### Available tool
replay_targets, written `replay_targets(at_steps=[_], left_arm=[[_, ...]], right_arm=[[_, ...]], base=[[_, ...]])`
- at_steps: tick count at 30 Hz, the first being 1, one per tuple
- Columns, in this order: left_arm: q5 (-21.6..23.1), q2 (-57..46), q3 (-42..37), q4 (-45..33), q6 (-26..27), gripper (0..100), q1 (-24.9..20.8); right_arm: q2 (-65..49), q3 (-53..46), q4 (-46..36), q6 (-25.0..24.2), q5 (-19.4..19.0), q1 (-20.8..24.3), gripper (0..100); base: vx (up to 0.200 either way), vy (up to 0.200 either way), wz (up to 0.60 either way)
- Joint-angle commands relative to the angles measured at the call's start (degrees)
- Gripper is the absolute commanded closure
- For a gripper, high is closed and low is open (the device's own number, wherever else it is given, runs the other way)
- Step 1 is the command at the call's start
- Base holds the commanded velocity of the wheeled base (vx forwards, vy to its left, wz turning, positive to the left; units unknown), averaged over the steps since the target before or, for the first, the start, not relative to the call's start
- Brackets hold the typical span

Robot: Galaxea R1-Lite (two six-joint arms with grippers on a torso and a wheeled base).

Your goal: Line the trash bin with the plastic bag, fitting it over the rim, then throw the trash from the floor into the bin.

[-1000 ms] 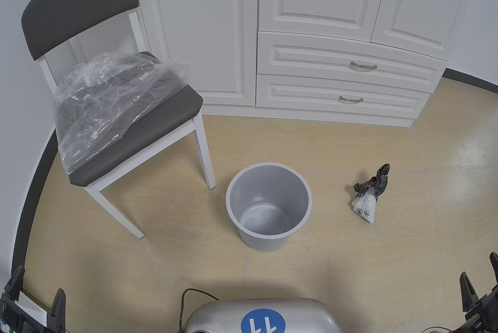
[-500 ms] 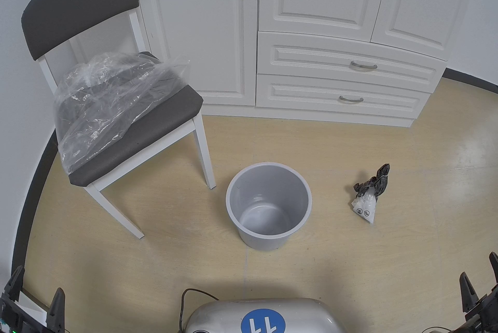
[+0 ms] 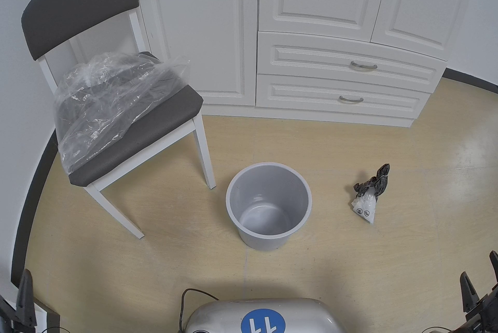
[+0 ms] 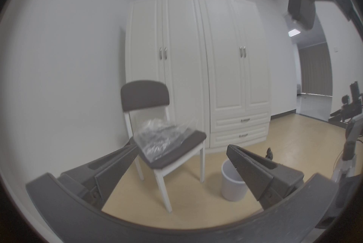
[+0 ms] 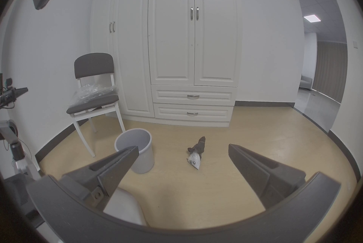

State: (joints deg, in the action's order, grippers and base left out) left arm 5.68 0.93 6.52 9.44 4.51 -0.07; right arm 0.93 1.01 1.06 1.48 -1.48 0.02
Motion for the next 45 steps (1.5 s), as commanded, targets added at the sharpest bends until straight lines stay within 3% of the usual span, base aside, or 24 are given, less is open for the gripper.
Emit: replay_targets(at_steps=[1,5,13,16,20,22,29,32,34,36,37,38,39,45], left_arm=[[0.9,-0.2,6.7,-5.0,-4.9,0,-0.2],[1.2,-0.2,5.3,-7.9,-4.9,0,-0.2],[0.0,8.9,8.1,-7.9,-0.2,0,-3.9],[-4.3,18.7,9.9,-7.9,-0.2,0,-3.8],[-13.4,33.7,13.3,-7.5,-0.3,0,-3.0],[-14.6,38.0,14.7,-7.4,0.0,0,-3.0],[-14.7,45.0,18.6,-7.4,1.6,0,-3.0],[-14.8,48.6,20.2,-7.2,2.2,0,-2.3],[-14.7,51.0,20.8,-7.2,4.7,0,-0.5],[-14.5,53.0,21.3,-6.5,6.7,0,0.6],[-14.5,53.1,21.3,-6.4,6.9,0,0.7],[-14.5,55.6,21.3,-4.2,8.2,0,1.9],[-14.5,57.0,21.3,-2.7,8.5,0,2.3],[-14.5,66.0,18.6,9.5,8.8,0,3.6]], right_arm=[[-0.6,5.9,7.2,-14.0,-1.1,0.1,0],[2.4,9.4,1.2,-7.5,-4.4,0.9,0],[21.4,17.0,0.3,-1.2,-4.8,4.6,0],[31.2,20.9,0.4,2.0,-4.3,4.6,0],[43.7,26.4,1.0,5.3,-4.1,4.8,0],[47.9,27.9,1.6,7.7,-4.2,5.2,0],[53.0,28.2,10.8,7.8,-4.1,6.4,0],[55.1,28.2,15.9,4.1,-3.8,6.6,0],[56.1,28.3,24.1,0.2,0.8,10.2,0],[56.4,28.5,27.6,-0.2,6.6,12.9,0],[56.4,28.5,27.9,-0.2,7.1,13.1,0],[56.8,28.8,30.0,-0.1,12.4,15.3,0],[56.8,29.0,30.6,0.0,14.1,16.1,0],[57.0,28.6,30.1,0.2,15.9,20.3,0]], base=[[0.000,0.000,0.00],[0.000,0.000,0.00],[0.000,0.000,0.00],[0.000,0.000,0.00],[0.000,0.000,0.00],[0.000,0.000,0.00],[0.000,0.000,0.00],[0.000,0.000,0.00],[0.000,0.000,0.00],[0.000,0.000,0.00],[0.000,0.000,0.00],[0.000,0.000,0.00],[0.000,0.000,0.00],[0.000,0.000,0.00]])
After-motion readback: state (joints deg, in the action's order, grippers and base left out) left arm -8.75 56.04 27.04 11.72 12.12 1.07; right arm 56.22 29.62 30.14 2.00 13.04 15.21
